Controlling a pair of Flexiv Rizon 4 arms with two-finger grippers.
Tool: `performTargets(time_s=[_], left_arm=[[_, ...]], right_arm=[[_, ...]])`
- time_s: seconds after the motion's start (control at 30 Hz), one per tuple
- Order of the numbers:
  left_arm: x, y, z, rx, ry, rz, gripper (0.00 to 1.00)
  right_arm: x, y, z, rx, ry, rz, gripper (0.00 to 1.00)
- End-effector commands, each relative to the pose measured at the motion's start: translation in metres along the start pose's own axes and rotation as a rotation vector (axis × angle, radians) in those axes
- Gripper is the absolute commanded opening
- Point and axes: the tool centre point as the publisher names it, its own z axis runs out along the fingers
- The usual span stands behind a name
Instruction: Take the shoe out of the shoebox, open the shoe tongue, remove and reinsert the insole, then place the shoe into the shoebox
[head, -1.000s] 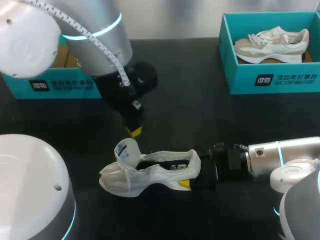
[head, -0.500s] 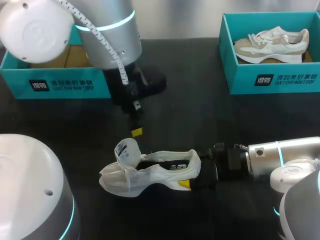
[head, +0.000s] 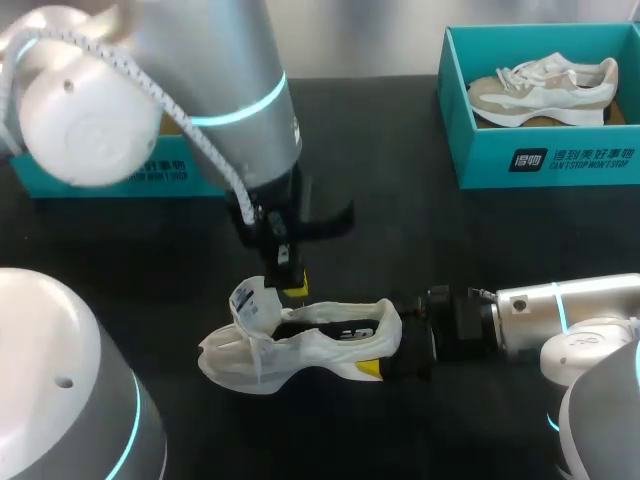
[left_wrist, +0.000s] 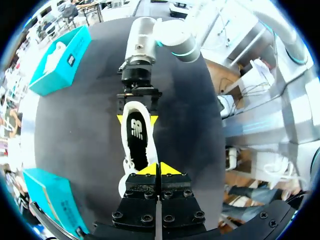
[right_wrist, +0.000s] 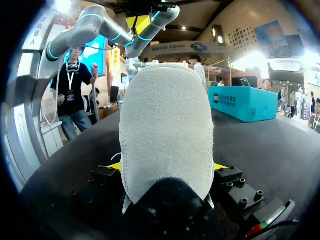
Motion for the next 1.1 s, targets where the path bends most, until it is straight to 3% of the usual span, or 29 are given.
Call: performTargets(time_s=[0.03, 0.43, 0.63, 0.77, 0.9, 1.1], left_arm=[[0.004, 0.002, 0.013, 0.024, -0.018, 0.024, 0.00], [0.004, 0.002, 0.013, 0.024, -0.018, 0.024, 0.00], [-0.012, -0.011, 0.042, 0.081, -0.005, 0.146, 0.00], [-0.028, -0.016, 0.058, 0.025, -0.023, 0.155, 0.00], [-0.031, -0.022, 0.070, -0.014, -0.071, 0.181, 0.00], [-0.035, -0.032, 0.086, 0.020, -0.083, 0.188, 0.00]], right_arm=[[0.000, 0.001, 0.000, 0.005, 0.000, 0.001, 0.00], [0.000, 0.001, 0.000, 0.005, 0.000, 0.001, 0.00], [0.000, 0.001, 0.000, 0.005, 0.000, 0.001, 0.00], [0.000, 0.001, 0.000, 0.005, 0.000, 0.001, 0.00], [0.000, 0.001, 0.000, 0.005, 0.000, 0.001, 0.00], [0.000, 0.001, 0.000, 0.005, 0.000, 0.001, 0.00]])
